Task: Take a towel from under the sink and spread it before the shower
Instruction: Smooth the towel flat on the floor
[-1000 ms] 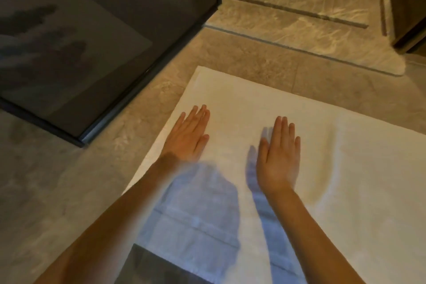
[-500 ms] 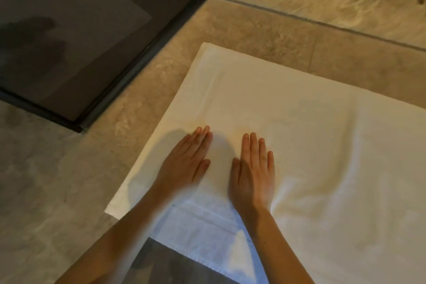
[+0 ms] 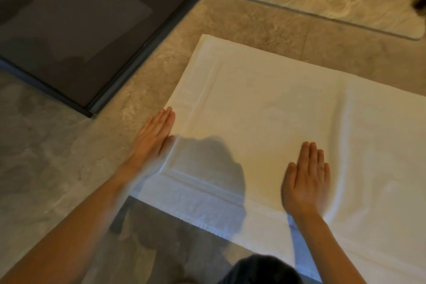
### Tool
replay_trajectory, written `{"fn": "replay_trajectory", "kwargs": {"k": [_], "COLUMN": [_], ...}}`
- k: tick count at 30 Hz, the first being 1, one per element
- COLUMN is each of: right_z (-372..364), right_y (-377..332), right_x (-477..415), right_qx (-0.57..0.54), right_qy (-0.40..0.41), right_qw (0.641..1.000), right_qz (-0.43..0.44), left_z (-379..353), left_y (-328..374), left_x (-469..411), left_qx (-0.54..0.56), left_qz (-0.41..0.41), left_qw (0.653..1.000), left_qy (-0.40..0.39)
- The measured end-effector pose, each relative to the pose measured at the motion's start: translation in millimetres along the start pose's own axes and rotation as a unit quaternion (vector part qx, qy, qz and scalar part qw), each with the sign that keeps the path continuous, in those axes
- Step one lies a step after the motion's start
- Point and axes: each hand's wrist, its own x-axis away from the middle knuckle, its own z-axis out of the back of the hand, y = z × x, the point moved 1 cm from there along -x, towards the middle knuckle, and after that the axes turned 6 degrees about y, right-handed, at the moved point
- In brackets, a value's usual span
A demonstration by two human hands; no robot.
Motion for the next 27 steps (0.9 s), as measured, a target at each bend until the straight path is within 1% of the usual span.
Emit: {"fn": "replay_trajectory", "kwargs": {"k": [2,3,5,7,8,10,13,17,20,27], "right_z": [5.9,8.3,11.1,6.8,2.9,-6.7,-23.0,-29.1,-28.8,-18.9], "right_y": [-10.3,-20.3,-51.8,-90.9,-109.9,-140.2,-158.5,-149.7,-123.9,-57.7], "right_x": [4.1,10.6,32.1,57.7,67.3,78.3,85.2,86.5,86.6,91.0], "right_qx": [-0.01,-0.017,-0.045,-0.089,-0.112,-0.133,-0.125,-0.099,-0.077,-0.057], "right_qy": [0.001,0.01,0.026,0.009,-0.004,-0.03,-0.056,-0.047,-0.035,-0.007], "right_qw": [1.0,1.0,0.998,0.993,0.99,0.986,0.982,0.983,0.985,0.992], "right_qz": [-0.009,0.001,0.042,0.079,0.089,0.098,0.126,0.146,0.151,0.111], "left_z": [7.7,11.2,11.8,2.9,-2.7,-14.0,-25.7,-26.8,-26.2,-22.0], "left_y": [8.9,18.1,46.3,79.1,93.2,109.1,111.7,105.1,96.8,67.4], "left_x": [0.7,4.3,20.0,44.4,56.1,69.6,76.1,73.7,75.0,76.2], "left_qx": [-0.01,-0.003,0.007,-0.001,0.001,0.005,-0.024,-0.035,-0.033,-0.034], "left_qz": [0.01,0.015,-0.02,-0.085,-0.1,-0.1,-0.088,-0.104,-0.095,-0.058], "left_qw": [1.0,1.0,1.0,0.996,0.995,0.995,0.995,0.993,0.995,0.998], "left_qy": [0.001,0.008,0.014,0.008,0.004,-0.003,-0.04,-0.035,-0.019,-0.016]}}
